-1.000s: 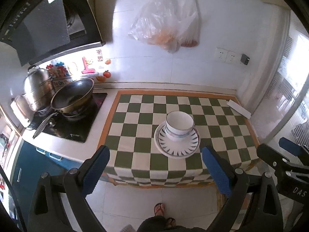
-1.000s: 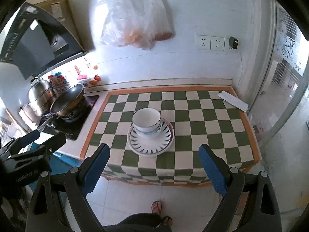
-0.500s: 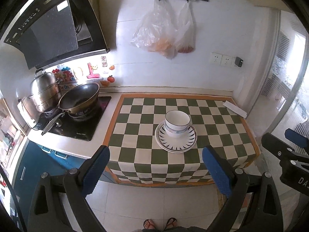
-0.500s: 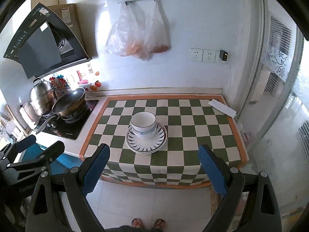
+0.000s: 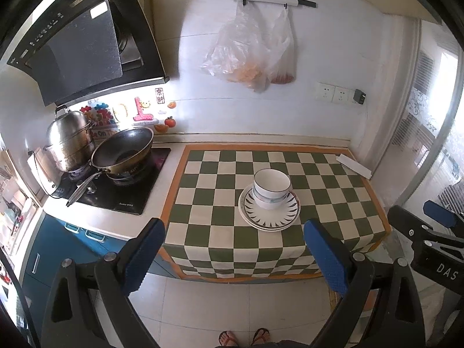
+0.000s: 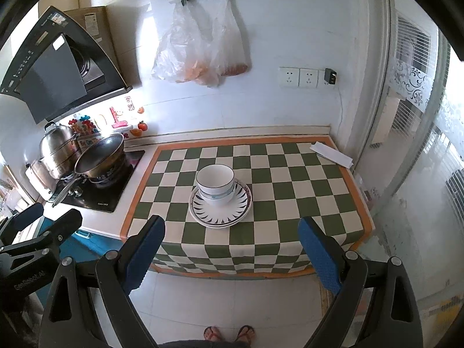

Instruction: Organize plates and bowls

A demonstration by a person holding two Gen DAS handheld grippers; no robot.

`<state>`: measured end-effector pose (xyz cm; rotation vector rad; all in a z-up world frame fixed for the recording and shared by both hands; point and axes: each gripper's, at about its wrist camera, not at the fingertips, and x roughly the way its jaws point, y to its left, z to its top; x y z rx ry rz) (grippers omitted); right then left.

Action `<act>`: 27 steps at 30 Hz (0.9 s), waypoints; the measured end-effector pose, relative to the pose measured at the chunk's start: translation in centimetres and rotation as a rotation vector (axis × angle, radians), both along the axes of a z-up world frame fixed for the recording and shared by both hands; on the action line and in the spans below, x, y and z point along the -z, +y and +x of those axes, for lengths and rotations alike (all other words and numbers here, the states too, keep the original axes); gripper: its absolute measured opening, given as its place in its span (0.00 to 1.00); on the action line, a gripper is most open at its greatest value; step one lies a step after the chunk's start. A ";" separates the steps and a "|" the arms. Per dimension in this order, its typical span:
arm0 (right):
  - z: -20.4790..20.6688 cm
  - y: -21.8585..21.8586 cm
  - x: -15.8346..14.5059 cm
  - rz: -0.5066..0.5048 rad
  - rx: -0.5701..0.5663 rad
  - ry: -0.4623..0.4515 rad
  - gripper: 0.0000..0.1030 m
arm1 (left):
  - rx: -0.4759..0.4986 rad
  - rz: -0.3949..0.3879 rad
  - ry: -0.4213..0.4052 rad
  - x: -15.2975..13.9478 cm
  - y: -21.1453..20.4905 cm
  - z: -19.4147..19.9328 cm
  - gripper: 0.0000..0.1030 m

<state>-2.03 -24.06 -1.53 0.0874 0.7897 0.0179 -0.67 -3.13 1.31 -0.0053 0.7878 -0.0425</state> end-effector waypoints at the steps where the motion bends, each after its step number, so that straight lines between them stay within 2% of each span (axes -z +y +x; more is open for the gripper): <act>1: 0.0 0.2 0.0 -0.003 -0.001 0.001 0.92 | 0.000 -0.002 0.002 0.0 0.1 0.0 0.95; 27: -0.4 1.9 -0.1 -0.022 -0.003 0.001 0.92 | 0.017 -0.037 0.002 0.1 1.1 0.0 0.95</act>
